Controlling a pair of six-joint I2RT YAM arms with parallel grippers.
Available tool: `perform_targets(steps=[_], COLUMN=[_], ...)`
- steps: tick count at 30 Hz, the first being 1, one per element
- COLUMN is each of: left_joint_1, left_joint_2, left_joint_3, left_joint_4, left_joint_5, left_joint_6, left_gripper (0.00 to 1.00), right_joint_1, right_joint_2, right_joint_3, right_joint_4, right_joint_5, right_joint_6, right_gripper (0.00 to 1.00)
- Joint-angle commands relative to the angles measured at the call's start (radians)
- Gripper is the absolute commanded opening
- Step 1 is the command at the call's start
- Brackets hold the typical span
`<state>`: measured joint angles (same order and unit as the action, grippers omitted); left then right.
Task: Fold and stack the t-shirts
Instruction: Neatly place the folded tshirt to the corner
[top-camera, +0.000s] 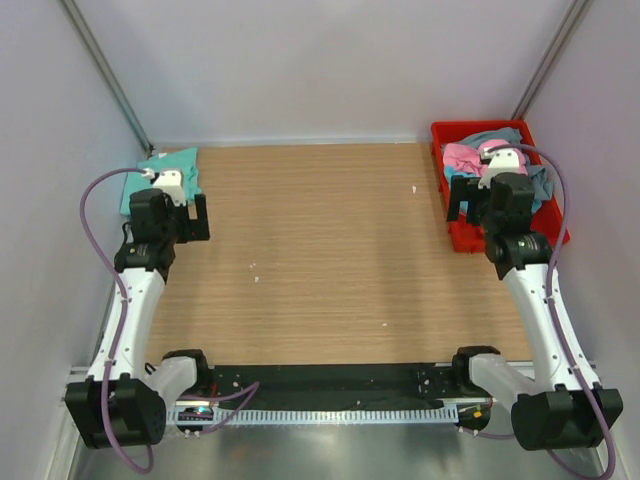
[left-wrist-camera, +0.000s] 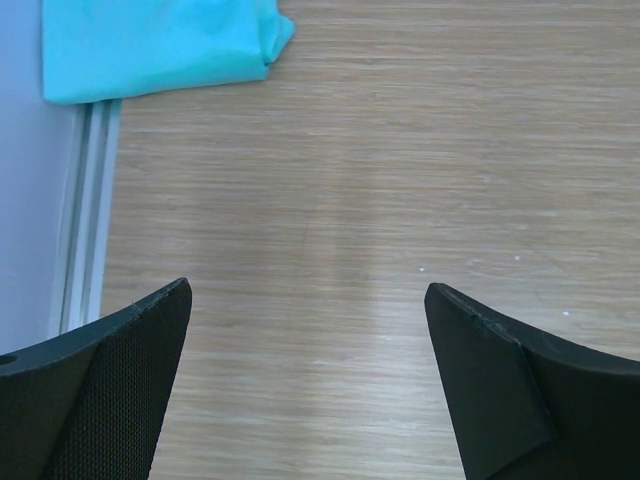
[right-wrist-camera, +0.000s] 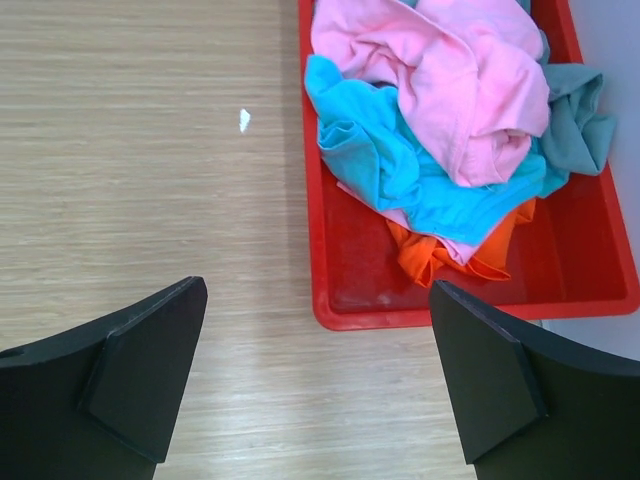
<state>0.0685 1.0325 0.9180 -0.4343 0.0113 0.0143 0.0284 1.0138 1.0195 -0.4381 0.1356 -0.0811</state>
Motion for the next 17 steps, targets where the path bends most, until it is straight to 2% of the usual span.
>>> perform_targets(steps=[1, 7, 10, 11, 14, 17], left_joint_1=[0.011, 0.014, 0.017, 0.019, 0.019, 0.019], left_joint_2=[0.001, 0.011, 0.02, 0.029, 0.05, 0.075], left_joint_3=[0.01, -0.001, -0.025, -0.034, -0.031, -0.013], left_joint_4=[0.049, 0.055, 0.065, 0.06, 0.049, 0.039], left_joint_5=[-0.103, -0.1, -0.047, 0.014, 0.082, 0.101], left_joint_6=[0.013, 0.021, 0.027, 0.027, 0.013, 0.01], left_gripper=[1.0, 1.0, 0.99, 1.0, 1.0, 1.0], right_joint_1=[-0.004, -0.004, -0.005, -0.004, -0.004, -0.004], right_joint_2=[-0.041, -0.04, -0.031, -0.026, -0.024, -0.04], right_joint_3=[-0.025, -0.16, -0.187, -0.19, -0.206, -0.199], right_joint_4=[0.021, 0.159, 0.167, 0.162, 0.151, 0.16], right_joint_5=[-0.08, -0.07, -0.042, -0.039, -0.077, -0.082], right_joint_6=[0.044, 0.093, 0.086, 0.086, 0.031, 0.047], right_gripper=[1.0, 1.0, 1.0, 1.0, 1.0, 1.0])
